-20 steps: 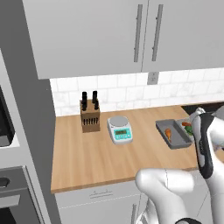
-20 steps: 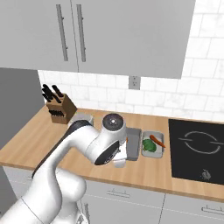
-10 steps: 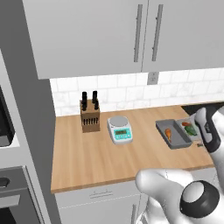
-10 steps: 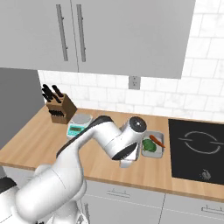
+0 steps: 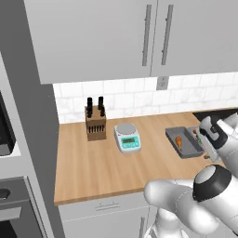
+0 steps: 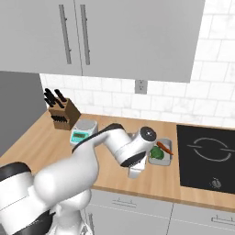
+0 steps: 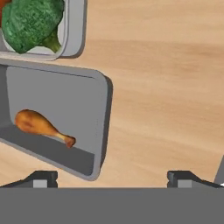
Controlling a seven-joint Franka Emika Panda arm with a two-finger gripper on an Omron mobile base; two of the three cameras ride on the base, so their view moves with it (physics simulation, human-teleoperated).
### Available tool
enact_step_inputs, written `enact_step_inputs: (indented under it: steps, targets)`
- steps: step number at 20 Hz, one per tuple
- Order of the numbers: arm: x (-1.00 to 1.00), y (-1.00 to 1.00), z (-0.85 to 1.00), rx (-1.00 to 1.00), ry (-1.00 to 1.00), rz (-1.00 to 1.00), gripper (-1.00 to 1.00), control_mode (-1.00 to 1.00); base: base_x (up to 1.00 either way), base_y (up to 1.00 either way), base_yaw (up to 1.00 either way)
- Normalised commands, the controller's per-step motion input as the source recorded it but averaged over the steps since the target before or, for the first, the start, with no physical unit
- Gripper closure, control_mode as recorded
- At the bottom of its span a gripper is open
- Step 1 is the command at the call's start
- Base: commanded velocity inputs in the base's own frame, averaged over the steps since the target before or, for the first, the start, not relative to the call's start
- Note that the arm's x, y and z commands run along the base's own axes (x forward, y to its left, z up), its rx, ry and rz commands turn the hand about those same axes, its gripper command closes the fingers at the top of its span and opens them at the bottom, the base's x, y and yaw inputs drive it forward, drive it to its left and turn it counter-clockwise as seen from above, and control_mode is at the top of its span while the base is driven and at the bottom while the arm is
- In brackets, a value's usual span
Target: Take the meat container that has the chicken drumstick and place it on the second highest rack of the freezer. Then take the vegetable container that has the carrot and broccoli and place it on the highest rack of the freezer.
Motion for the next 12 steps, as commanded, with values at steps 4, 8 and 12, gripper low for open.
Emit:
enact_step_inputs:
  steps: [4,8,12]
  targets:
    - [0.35,0.16,-0.46,-0.04,0.04,0.00,-1.00,-1.00,0.00,0.00,0.00]
    - [0.36,0.00,-0.21,0.00,0.05,0.00,-1.00,-1.00,0.00,0.00,0.00]
    - [0.39,0.00,-0.27,0.00,0.01,0.00,-1.00,-1.00,0.00,0.00,0.00]
